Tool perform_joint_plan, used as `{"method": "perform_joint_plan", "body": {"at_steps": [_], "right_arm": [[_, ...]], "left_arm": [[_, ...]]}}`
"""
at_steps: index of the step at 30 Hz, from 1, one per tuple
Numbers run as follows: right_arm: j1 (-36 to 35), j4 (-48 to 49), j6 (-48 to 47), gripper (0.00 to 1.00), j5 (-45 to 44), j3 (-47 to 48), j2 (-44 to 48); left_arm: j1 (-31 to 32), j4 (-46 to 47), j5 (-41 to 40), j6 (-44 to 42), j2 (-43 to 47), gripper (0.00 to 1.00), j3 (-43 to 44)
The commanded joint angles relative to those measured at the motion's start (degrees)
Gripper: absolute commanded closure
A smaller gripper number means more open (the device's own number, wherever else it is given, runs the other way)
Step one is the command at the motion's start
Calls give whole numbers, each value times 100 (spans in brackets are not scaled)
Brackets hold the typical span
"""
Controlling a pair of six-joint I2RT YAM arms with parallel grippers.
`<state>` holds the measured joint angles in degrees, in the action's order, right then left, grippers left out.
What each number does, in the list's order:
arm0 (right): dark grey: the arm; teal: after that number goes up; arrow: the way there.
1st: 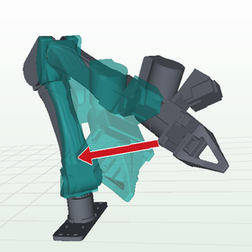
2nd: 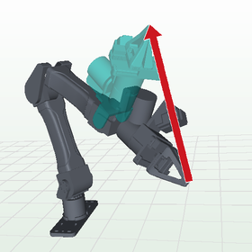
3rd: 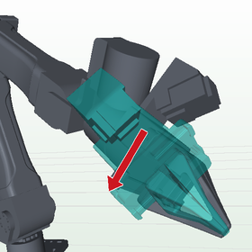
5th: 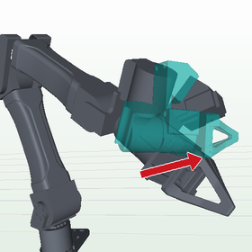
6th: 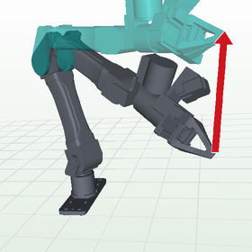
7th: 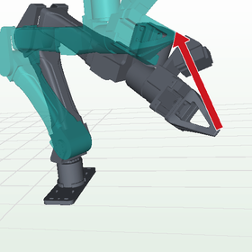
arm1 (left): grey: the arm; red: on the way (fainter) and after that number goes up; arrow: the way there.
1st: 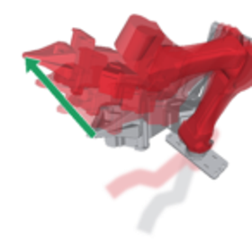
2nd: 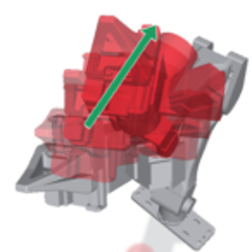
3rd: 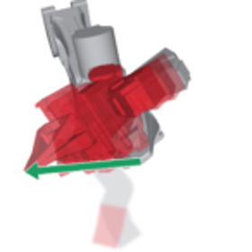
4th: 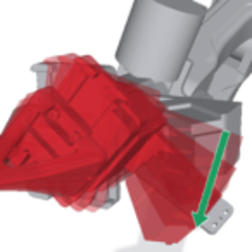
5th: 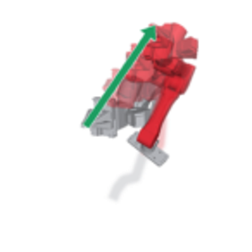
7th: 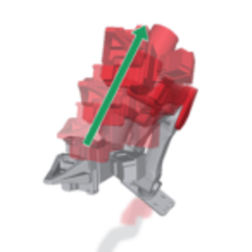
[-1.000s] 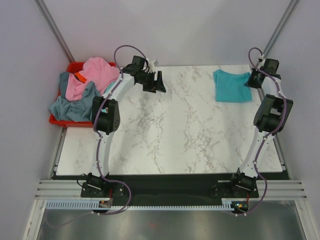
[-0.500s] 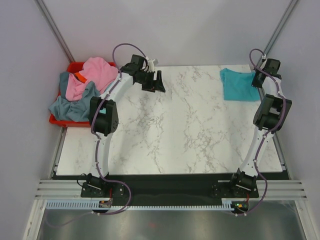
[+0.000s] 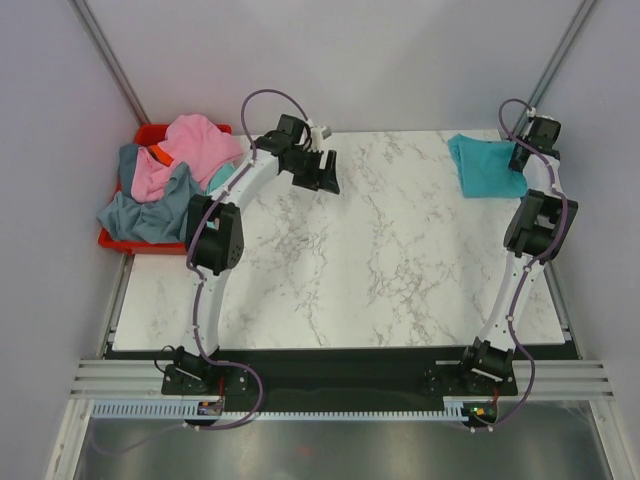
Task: Fold and stack the t-shirts
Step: Neatly place the folded tshirt to the corner
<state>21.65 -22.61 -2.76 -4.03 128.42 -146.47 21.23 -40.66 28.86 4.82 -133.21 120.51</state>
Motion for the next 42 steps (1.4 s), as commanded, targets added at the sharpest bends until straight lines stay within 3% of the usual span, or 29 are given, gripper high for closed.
{"method": "perform_joint_plan", "body": {"at_steps": [1, 10, 12, 13, 21, 27, 29, 31, 36, 38, 42], "right_arm": [[67, 310, -49, 100, -212, 350, -118], [67, 380, -5, 100, -256, 368, -153], [59, 389, 13, 74, -203, 351, -83], [50, 389, 30, 51, -194, 350, 30], [41, 407, 636, 21, -230, 157, 1032], [32, 389, 988, 16, 619, -429, 2078], [-11, 345, 1102, 2, 1087, -747, 2464], [-169, 258, 1146, 2, 1561, -1422, 2841], [-451, -164, 770, 2, 3056, -3128, 3379], [-608, -358, 768, 2, 2980, -3576, 3678], [-1082, -736, 733, 2, 1935, -3859, 4143]], "left_arm": [[82, -29, -196, -297, 436, 15, -19], [144, -38, -346, -297, 418, 13, 52], [162, -38, -355, -315, 436, 13, 52], [162, -47, -355, -332, 471, 12, 60], [153, -56, -171, -175, 567, 11, 113], [170, -47, -529, -200, 761, 12, 315], [197, -47, -1477, -401, 884, 13, 342], [197, -47, -2406, -473, 972, 12, 359], [118, 23, -3448, -763, 1270, 4, 53], [65, 32, -3589, -676, 1533, 2, -315], [-119, 102, -3774, -526, 2007, 1, -940]]}}
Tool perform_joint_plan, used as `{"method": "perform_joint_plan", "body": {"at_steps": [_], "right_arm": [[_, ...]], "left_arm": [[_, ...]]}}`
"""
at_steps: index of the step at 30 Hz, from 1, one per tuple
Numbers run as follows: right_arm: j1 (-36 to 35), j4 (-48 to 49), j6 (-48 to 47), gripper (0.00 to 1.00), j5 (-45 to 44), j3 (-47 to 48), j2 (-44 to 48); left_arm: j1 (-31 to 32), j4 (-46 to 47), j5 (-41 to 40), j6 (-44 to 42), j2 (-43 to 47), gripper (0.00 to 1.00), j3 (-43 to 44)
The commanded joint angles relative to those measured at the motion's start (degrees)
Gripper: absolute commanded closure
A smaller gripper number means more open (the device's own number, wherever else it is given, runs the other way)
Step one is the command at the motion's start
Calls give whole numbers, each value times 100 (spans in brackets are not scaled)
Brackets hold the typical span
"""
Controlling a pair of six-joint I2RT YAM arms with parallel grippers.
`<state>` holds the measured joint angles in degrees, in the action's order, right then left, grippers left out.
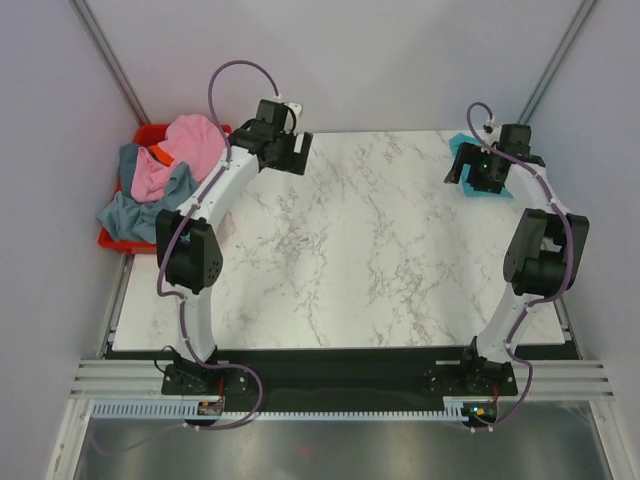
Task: Fold and stack the t-shirts
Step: Neatly place the folded tshirt to the corner
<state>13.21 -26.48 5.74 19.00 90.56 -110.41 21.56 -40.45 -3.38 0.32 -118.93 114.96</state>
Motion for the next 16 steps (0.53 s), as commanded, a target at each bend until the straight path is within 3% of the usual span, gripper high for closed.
{"method": "perform_joint_plan", "body": {"at_steps": [1, 9, 12, 16], "right_arm": [[-310, -384, -82, 2, -563, -152, 764], [-1206, -235, -82, 2, -1294, -882, 1680], [-1295, -174, -38, 2, -1382, -970, 1803], [-1286, -86, 111, 2, -1399, -1093, 1804]], "left_arm": [[-187, 185, -611, -84, 678, 1, -517], [-214, 345, -384, 399, 1144, 1, -1098], [-161, 362, 99, 575, 1267, 1, -1081], [120, 388, -40, 338, 1346, 1, -1098]]}}
